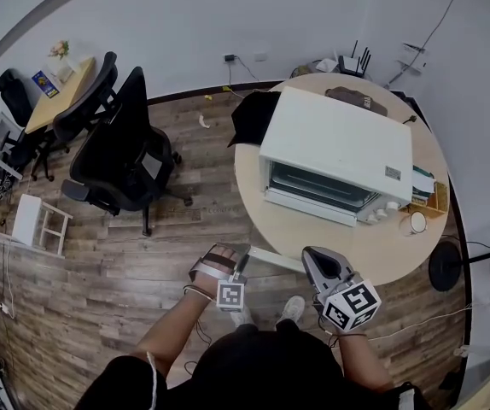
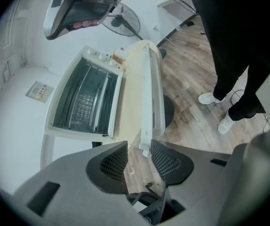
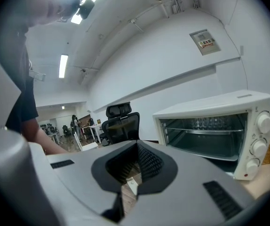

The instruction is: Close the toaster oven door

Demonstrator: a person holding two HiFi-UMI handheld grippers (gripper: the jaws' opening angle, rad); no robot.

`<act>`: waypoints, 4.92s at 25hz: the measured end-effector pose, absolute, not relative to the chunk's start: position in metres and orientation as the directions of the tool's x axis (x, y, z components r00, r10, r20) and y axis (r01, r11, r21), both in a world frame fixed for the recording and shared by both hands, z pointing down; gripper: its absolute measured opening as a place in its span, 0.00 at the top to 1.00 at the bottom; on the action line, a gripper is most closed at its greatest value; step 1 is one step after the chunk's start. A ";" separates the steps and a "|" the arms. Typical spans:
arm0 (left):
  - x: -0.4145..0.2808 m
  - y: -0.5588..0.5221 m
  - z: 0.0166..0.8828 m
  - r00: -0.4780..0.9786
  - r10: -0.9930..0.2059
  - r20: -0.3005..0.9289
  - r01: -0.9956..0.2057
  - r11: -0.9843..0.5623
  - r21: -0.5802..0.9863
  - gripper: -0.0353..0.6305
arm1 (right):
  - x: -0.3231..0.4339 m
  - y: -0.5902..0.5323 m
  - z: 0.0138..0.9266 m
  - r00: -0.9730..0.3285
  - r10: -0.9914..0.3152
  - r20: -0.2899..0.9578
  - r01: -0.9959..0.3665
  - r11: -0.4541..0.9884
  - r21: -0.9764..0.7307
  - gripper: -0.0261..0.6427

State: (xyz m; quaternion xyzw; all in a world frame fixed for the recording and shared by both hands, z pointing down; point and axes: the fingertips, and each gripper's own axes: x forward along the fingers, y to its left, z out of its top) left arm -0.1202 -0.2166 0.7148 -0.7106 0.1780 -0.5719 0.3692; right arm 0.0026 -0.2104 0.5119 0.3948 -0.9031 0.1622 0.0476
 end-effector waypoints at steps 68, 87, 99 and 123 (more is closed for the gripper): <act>-0.103 -0.288 0.609 0.249 -0.835 0.490 0.039 -0.497 -0.867 0.89 | 0.039 -0.226 0.503 -0.636 -0.751 0.177 -0.768 0.591 -0.248 0.97; -0.085 -0.337 0.582 0.259 -0.868 0.423 0.037 -0.429 -0.902 0.80 | 0.063 -0.231 0.501 -0.592 -0.789 0.163 -0.799 0.550 -0.243 0.97; -0.075 -0.376 0.572 0.228 -0.872 0.433 0.034 -0.437 -0.899 0.73 | 0.076 -0.226 0.495 -0.580 -0.799 0.159 -0.808 0.539 -0.236 0.97; -0.060 -0.409 0.559 0.242 -0.834 0.496 0.044 -0.501 -0.864 0.69 | 0.080 -0.225 0.500 -0.573 -0.800 0.178 -0.817 0.537 -0.211 0.97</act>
